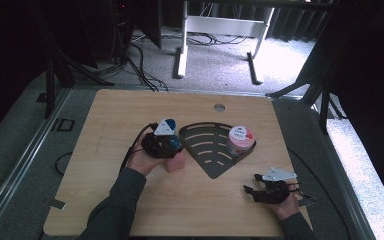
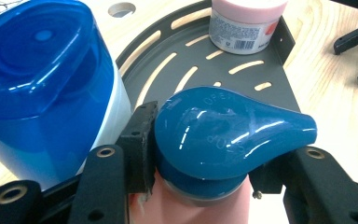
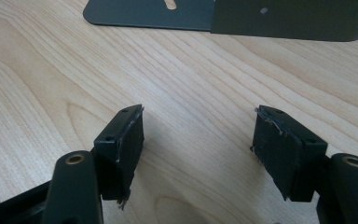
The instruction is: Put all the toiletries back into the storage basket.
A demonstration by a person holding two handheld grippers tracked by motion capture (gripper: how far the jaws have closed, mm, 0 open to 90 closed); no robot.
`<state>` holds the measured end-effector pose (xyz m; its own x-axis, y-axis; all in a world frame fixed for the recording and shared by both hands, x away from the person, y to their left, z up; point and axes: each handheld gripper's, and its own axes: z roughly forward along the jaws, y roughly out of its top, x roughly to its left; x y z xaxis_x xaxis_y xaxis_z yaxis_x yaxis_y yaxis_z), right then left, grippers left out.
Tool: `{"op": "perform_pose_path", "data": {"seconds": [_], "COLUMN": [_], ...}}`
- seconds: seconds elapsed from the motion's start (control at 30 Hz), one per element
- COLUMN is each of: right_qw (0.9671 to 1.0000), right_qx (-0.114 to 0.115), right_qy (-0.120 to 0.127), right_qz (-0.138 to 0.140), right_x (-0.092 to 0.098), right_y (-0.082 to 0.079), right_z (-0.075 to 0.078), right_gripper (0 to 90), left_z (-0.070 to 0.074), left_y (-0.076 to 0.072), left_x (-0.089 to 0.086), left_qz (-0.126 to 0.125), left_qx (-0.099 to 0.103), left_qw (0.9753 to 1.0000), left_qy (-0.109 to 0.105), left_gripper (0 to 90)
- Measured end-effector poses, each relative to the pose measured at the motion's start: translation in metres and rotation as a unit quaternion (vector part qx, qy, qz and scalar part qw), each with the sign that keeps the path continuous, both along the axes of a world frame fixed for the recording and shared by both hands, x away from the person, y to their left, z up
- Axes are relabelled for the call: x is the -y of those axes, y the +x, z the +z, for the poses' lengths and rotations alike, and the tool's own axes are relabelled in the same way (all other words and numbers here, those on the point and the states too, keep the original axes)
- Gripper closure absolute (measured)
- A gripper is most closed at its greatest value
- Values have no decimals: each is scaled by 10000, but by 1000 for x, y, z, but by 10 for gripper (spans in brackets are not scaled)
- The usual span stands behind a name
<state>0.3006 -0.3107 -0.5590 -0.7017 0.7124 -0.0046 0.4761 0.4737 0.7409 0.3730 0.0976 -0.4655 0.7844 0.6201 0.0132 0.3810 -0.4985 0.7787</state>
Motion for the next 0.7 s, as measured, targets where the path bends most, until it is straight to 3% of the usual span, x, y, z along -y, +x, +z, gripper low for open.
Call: {"op": "perform_pose_path", "data": {"seconds": [0.7], "right_qw": [10000], "right_qx": [0], "right_qy": [-1], "right_qz": [9], "right_x": [0], "right_y": [0], "right_z": [0], "right_gripper": [333], "left_z": [1], "left_y": [-5], "left_x": [2], "left_qz": [124], "left_qx": [79], "left_qw": [9999], "left_qy": [43], "left_gripper": [524]}}
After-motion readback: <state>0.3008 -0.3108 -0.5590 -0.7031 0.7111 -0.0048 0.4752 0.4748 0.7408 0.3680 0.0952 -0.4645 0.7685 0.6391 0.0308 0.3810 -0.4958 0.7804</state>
